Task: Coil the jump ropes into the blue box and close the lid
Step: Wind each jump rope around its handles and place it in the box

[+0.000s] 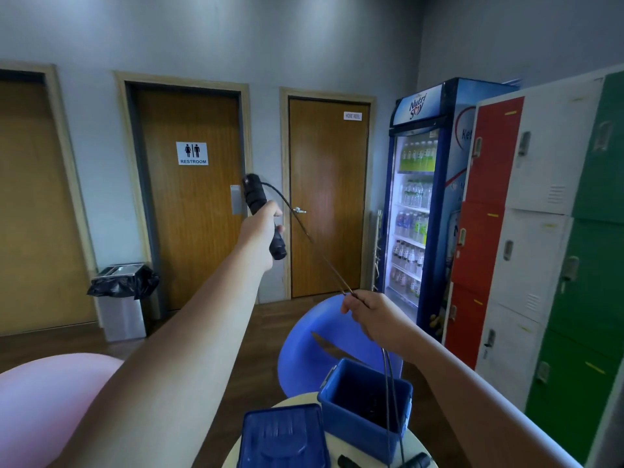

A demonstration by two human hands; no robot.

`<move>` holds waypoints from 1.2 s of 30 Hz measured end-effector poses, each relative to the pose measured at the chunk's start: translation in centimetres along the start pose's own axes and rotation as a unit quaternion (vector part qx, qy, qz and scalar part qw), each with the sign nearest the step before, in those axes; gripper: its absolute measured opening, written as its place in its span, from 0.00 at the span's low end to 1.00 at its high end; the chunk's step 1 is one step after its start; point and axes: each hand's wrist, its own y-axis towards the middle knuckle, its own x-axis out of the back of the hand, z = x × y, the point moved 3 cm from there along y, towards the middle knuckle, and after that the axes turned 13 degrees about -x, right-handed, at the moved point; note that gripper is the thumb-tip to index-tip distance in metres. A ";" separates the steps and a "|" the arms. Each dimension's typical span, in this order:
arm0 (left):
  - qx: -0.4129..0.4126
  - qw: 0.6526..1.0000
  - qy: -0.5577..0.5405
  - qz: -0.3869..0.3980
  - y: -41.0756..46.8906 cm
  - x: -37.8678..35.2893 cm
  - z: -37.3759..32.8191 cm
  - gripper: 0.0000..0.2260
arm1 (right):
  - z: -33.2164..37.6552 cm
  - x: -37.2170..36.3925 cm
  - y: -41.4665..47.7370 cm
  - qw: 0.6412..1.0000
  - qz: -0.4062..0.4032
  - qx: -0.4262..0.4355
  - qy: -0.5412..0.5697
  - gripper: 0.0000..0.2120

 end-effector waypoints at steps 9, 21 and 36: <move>0.013 0.974 -0.220 0.058 -0.9 -1.7 0.3 0.10 | 1.3 -1.8 -0.9 0.999 0.042 -0.009 0.016 0.16; -0.275 0.761 0.547 0.214 1.2 1.1 2.7 0.29 | 1.2 2.4 -0.8 0.978 0.003 0.067 -0.198 0.05; -0.056 0.747 0.250 0.614 -7.8 1.2 2.4 0.23 | 0.7 4.4 0.1 0.996 -0.036 0.076 0.002 0.21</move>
